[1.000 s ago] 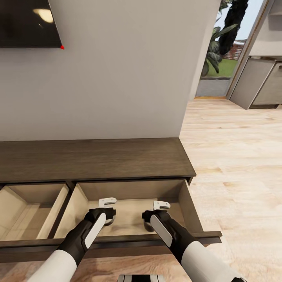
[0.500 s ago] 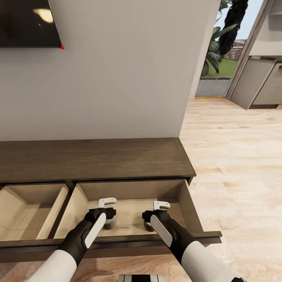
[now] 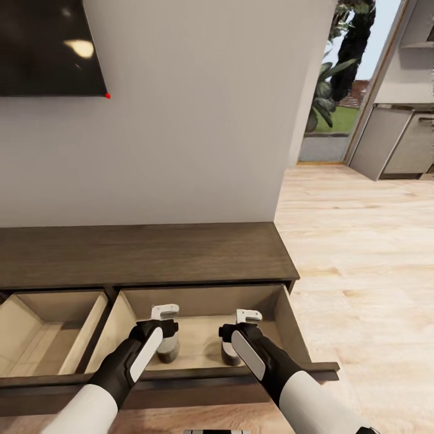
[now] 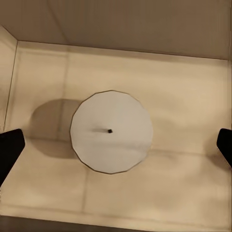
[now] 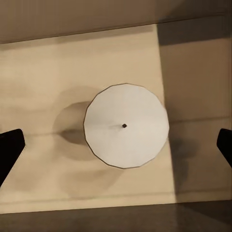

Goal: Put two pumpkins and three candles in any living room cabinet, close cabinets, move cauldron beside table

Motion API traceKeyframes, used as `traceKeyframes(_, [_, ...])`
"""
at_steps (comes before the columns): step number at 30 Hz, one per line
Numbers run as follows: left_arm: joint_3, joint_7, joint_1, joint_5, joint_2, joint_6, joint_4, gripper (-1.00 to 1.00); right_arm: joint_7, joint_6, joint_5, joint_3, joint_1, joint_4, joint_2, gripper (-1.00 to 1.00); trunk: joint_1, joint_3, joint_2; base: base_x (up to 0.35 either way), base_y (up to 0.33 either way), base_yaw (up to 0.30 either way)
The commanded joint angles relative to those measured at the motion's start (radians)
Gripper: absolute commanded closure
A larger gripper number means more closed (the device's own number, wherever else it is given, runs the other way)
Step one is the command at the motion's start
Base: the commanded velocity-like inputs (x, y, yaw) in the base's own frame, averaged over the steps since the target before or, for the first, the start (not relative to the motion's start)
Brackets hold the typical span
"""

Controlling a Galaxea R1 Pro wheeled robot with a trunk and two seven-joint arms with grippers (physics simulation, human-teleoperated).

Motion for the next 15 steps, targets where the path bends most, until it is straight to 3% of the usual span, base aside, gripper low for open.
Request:
traceKeyframes(1, [-0.002,0.009,-0.001,0.011,0.0,0.004,-0.002,-1.0,-0.008,0.002,-0.008,0.004,-0.001,-0.001,-0.001,-1.0,-0.001,0.003,0.0,0.0,0.0,0.0])
traceKeyframes(8, [0.0,0.007,-0.001,0.014,0.0,0.013,-0.019,-1.0,-0.009,0.003,-0.008,0.004,-0.001,-0.001,-0.002,-1.0,-0.004,0.03,0.002,0.0,0.0,0.0])
traceKeyframes(15, [0.004,0.007,-0.001,0.022,0.003,0.085,-0.062,-1.0,-0.012,0.008,-0.008,0.004,-0.001,-0.006,-0.001,-1.0,-0.007,0.057,0.003,0.0,0.0,0.0])
